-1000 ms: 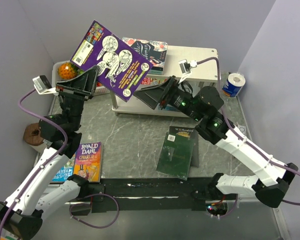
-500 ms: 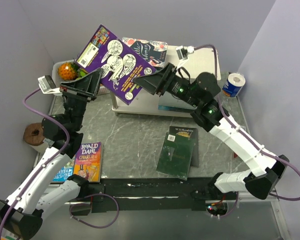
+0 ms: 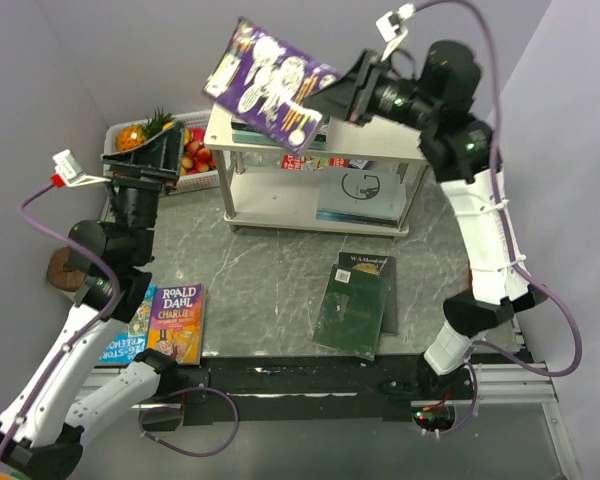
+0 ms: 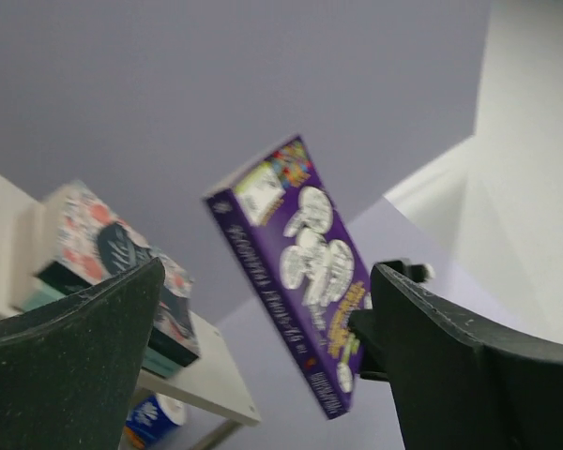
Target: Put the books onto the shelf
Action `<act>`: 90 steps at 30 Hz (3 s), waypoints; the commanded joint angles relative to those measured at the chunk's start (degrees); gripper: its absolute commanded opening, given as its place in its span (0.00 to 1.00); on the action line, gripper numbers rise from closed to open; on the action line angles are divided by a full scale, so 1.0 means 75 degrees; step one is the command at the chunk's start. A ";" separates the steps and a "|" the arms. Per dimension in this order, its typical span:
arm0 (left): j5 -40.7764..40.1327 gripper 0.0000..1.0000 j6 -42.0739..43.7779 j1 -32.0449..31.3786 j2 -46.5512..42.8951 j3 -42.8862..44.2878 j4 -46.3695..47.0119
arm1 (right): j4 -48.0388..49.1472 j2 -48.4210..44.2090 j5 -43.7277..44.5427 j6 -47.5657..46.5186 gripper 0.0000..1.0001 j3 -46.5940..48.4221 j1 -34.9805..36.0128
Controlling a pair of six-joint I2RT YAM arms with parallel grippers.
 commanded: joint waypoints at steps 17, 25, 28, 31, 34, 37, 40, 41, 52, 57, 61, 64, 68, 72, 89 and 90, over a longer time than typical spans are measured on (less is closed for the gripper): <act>-0.0867 0.98 0.1087 0.0262 0.0213 -0.0075 -0.1210 | 0.0591 0.1290 -0.2728 0.1202 0.00 0.0485 -0.2248; -0.0655 0.98 0.0959 0.0308 0.0459 -0.0040 -0.1198 | 0.1365 0.2098 -0.3022 0.1813 0.00 0.1035 -0.2424; -0.0632 0.98 0.0935 0.0309 0.0460 -0.0063 -0.1198 | 0.1484 0.2181 -0.3011 0.1896 0.00 0.0894 -0.2377; -0.0632 0.98 0.0912 0.0320 0.0483 -0.0121 -0.1140 | 0.1239 0.2380 -0.2964 0.1685 0.02 0.1046 -0.2330; -0.0562 0.98 0.0853 0.0332 0.0541 -0.0192 -0.1104 | 0.0957 0.2333 -0.2789 0.1357 0.29 0.0802 -0.2307; -0.0515 0.98 0.0783 0.0355 0.0623 -0.0204 -0.1104 | 0.0851 0.2216 -0.2648 0.1123 0.46 0.0520 -0.2295; -0.0456 0.98 0.0759 0.0355 0.0694 -0.0215 -0.1092 | 0.0640 0.2204 -0.2460 0.0923 0.56 0.0554 -0.2295; -0.0433 0.98 0.0771 0.0379 0.0705 -0.0204 -0.1104 | 0.0594 0.2170 -0.2286 0.0842 0.63 0.0555 -0.2295; -0.0514 0.98 0.1052 0.0519 0.0647 -0.0192 -0.1221 | -0.0437 0.1432 -0.0401 -0.0026 1.00 0.0380 -0.2424; -0.0456 0.98 0.1310 0.0625 0.0834 0.0077 -0.1525 | -0.0777 0.0600 0.0667 -0.0483 1.00 -0.0124 -0.2447; -0.0199 0.97 0.1614 0.0730 0.1197 0.0673 -0.1842 | -0.0685 -0.0301 0.1652 -0.0636 1.00 -0.1341 -0.2436; 0.0363 0.96 0.1884 0.0871 0.1759 0.1587 -0.2240 | -0.0053 -0.1239 0.2297 -0.0694 1.00 -0.2525 -0.2319; 0.1685 0.96 0.2211 0.1139 0.2870 0.3143 -0.2417 | 0.0661 -0.1954 0.2404 -0.0706 0.94 -0.3521 -0.2003; 0.2742 0.96 0.1909 0.1398 0.3808 0.4318 -0.2662 | 0.1505 -0.2237 0.2567 -0.0682 0.67 -0.4575 -0.1558; 0.5684 0.67 -0.0038 0.2008 0.6165 0.5362 -0.0881 | 0.2198 -0.2085 0.3200 -0.0741 0.74 -0.4766 -0.0865; 0.5661 0.67 -0.0026 0.2008 0.6224 0.5409 -0.0916 | 0.2222 -0.2050 0.3201 -0.0730 0.74 -0.4743 -0.0842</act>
